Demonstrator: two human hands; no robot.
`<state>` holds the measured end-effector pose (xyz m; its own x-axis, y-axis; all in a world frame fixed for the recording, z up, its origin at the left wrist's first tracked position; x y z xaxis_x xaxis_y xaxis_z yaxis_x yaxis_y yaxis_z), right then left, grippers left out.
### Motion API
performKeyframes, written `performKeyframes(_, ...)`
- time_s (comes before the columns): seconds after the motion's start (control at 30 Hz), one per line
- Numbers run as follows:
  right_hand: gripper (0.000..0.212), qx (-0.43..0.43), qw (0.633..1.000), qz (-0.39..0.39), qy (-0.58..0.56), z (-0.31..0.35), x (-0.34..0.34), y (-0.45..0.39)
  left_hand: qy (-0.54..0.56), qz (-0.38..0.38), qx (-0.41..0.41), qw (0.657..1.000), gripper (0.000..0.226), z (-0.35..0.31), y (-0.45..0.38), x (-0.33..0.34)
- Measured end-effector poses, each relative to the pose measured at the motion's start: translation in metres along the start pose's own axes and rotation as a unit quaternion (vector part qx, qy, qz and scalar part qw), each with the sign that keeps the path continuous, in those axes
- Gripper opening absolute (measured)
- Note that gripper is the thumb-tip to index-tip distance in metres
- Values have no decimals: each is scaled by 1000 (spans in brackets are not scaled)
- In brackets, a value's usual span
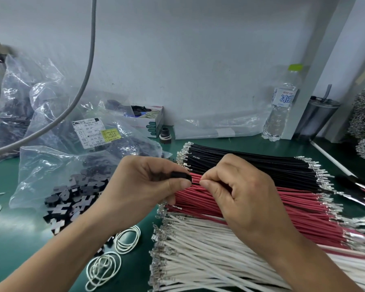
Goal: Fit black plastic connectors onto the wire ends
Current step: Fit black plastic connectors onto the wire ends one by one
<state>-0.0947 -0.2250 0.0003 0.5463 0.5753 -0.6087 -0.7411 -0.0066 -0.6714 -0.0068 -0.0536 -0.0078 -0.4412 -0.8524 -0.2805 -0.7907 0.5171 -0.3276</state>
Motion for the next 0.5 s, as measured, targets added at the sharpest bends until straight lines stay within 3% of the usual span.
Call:
performKeyframes(0.37, 16, 18, 998, 6, -60, 2, 1, 2, 38, 16, -1, 999, 23, -2, 2, 2)
performKeyframes(0.5, 19, 16, 1000, 21, -13, 2, -7, -3, 14, 16, 13, 1000, 20, -3, 1, 1)
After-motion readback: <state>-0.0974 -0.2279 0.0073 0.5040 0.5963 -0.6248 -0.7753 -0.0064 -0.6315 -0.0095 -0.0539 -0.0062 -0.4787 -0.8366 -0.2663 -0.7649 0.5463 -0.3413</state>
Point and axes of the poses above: each hand's wrist, its own y-axis away from the middle knuckle, its own x-axis out of the palm, z = x × y, the point moved 3 cm from there along -y, towards the middle knuckle, and after that the axes turned 6 degrees about -y, right-handed, at the moved point
